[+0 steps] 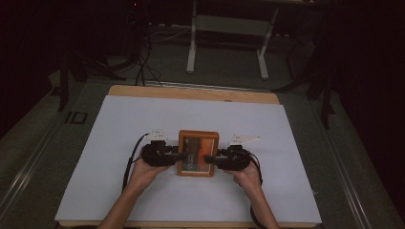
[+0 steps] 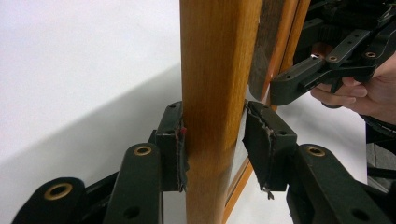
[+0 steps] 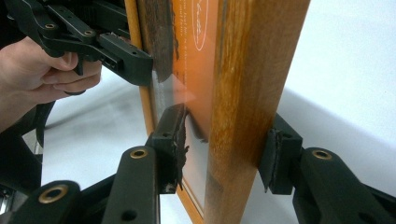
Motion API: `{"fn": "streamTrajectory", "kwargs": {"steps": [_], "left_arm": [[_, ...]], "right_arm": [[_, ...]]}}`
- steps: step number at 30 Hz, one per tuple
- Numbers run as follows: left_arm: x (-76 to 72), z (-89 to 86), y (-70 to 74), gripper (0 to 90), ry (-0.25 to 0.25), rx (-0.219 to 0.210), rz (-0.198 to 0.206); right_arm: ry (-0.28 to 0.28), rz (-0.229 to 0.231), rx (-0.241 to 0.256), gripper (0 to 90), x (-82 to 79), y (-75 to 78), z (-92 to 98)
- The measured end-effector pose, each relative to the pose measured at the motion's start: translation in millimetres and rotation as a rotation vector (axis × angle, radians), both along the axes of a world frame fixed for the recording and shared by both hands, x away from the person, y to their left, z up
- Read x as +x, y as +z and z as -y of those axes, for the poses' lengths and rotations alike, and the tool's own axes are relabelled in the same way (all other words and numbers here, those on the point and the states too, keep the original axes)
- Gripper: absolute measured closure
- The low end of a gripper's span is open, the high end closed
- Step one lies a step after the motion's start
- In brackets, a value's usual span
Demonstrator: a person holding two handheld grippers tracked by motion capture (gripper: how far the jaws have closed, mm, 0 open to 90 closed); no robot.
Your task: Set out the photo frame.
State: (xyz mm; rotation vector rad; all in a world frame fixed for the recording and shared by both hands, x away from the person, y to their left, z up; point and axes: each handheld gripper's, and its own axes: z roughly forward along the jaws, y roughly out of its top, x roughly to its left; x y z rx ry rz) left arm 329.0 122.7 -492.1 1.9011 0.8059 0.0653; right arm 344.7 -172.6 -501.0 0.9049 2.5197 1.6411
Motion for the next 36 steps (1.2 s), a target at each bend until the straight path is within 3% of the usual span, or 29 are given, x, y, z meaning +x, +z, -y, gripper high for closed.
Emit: {"fn": "streamTrajectory", "kwargs": {"steps": [31, 36], "left_arm": [[6.8, 0.2, -6.7, 58.3, 0.031, -0.015, -0.044], [7.7, 0.1, -7.7, 52.3, 0.037, -0.001, -0.055]], "right_arm": [[-0.022, -0.029, 0.022, 56.4, 5.8, -6.1, -0.8], [-0.013, -0.034, 0.036, 51.3, 6.5, -6.9, 0.1]]}}
